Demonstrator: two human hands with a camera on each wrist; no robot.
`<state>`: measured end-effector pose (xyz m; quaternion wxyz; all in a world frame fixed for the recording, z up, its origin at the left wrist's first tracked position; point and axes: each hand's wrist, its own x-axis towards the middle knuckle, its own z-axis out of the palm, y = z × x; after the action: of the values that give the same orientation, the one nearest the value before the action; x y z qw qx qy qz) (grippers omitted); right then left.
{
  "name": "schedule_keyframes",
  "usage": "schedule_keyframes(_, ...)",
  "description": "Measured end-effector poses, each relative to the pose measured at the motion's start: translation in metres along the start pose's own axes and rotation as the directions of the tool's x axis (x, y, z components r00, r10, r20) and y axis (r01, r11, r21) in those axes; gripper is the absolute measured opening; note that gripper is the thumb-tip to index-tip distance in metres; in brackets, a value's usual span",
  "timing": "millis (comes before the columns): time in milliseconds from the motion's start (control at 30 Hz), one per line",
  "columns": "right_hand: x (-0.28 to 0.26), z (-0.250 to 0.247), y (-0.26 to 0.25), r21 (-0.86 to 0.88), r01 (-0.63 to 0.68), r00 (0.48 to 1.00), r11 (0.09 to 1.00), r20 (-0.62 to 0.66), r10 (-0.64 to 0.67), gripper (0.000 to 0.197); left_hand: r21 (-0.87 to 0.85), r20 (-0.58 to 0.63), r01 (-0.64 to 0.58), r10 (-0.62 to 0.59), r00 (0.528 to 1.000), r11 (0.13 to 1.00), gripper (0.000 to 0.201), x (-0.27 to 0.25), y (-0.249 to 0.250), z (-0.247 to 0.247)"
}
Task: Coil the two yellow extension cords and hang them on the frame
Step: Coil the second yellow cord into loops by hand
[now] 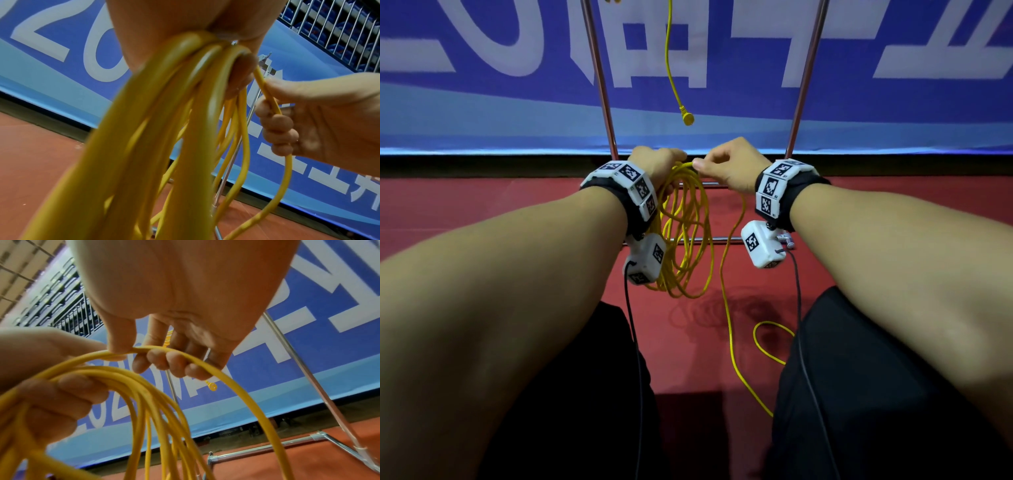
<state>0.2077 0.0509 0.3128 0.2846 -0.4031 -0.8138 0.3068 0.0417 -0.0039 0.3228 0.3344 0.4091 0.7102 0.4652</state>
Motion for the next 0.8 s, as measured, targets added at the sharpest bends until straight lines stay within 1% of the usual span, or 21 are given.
schedule_keyframes(67,0.005,0.003,-0.001,0.006,0.030,0.998,1.000,-0.061,-0.029,0.034,0.021,-0.019,-0.019,0.020,1.000,1.000,0.051,0.000,0.001,0.001)
schedule_keyframes(133,0.006,0.004,0.001,0.056,0.042,0.995,0.998,-0.093,-0.036,0.030,0.030,-0.038,-0.042,0.044,0.998,0.999,0.054,0.000,0.003,0.000)
schedule_keyframes(200,0.005,0.002,0.003,0.092,0.052,0.995,0.994,-0.085,-0.045,0.027,0.024,-0.067,-0.061,0.062,0.996,0.998,0.049,0.000,0.006,-0.002)
schedule_keyframes(267,0.002,-0.002,0.005,0.100,0.038,0.998,0.994,-0.049,-0.034,0.023,-0.006,-0.094,-0.074,0.074,0.993,0.997,0.045,0.001,0.009,-0.003)
schedule_keyframes(300,0.002,-0.004,0.008,0.084,0.016,1.000,0.996,-0.016,-0.015,0.021,-0.025,-0.106,-0.077,0.074,0.992,0.997,0.045,0.002,0.009,-0.003)
schedule_keyframes(367,0.000,-0.007,0.018,-0.034,-0.048,0.997,0.998,0.058,0.049,0.022,-0.054,-0.130,-0.071,0.064,0.990,0.996,0.054,0.003,0.009,-0.005)
schedule_keyframes(433,-0.002,-0.009,0.032,-0.123,-0.108,0.988,0.987,0.099,0.121,0.034,-0.075,-0.148,-0.066,0.054,0.988,0.995,0.060,0.004,0.009,-0.009)
schedule_keyframes(467,-0.005,-0.010,0.037,-0.111,-0.139,0.982,0.984,0.113,0.151,0.039,-0.089,-0.155,-0.062,0.047,0.987,0.994,0.062,0.004,0.008,-0.010)
schedule_keyframes(500,-0.007,-0.011,0.042,-0.063,-0.170,0.977,0.983,0.123,0.177,0.042,-0.105,-0.163,-0.059,0.042,0.986,0.993,0.064,0.005,0.007,-0.011)
schedule_keyframes(567,-0.009,-0.012,0.045,0.063,-0.234,0.965,0.970,0.134,0.224,0.041,-0.120,-0.189,-0.052,0.029,0.982,0.991,0.068,0.005,0.006,-0.014)
schedule_keyframes(600,-0.009,-0.012,0.044,0.106,-0.261,0.961,0.960,0.125,0.248,0.040,-0.117,-0.199,-0.050,0.026,0.980,0.992,0.066,0.005,0.005,-0.015)
schedule_keyframes(633,-0.008,-0.012,0.044,0.119,-0.276,0.959,0.954,0.108,0.264,0.040,-0.112,-0.207,-0.049,0.025,0.978,0.993,0.059,0.006,0.005,-0.015)
schedule_keyframes(667,-0.006,-0.012,0.044,0.105,-0.273,0.961,0.956,0.080,0.265,0.040,-0.109,-0.212,-0.046,0.022,0.977,0.993,0.051,0.006,0.005,-0.016)
schedule_keyframes(700,-0.004,-0.012,0.044,0.065,-0.256,0.966,0.964,0.045,0.254,0.039,-0.109,-0.216,-0.037,0.013,0.976,0.993,0.048,0.007,0.004,-0.017)
schedule_keyframes(800,-0.002,-0.015,0.038,-0.154,-0.227,0.974,0.962,-0.033,0.225,0.036,-0.124,-0.218,-0.015,-0.012,0.976,0.992,0.047,0.006,0.002,-0.018)
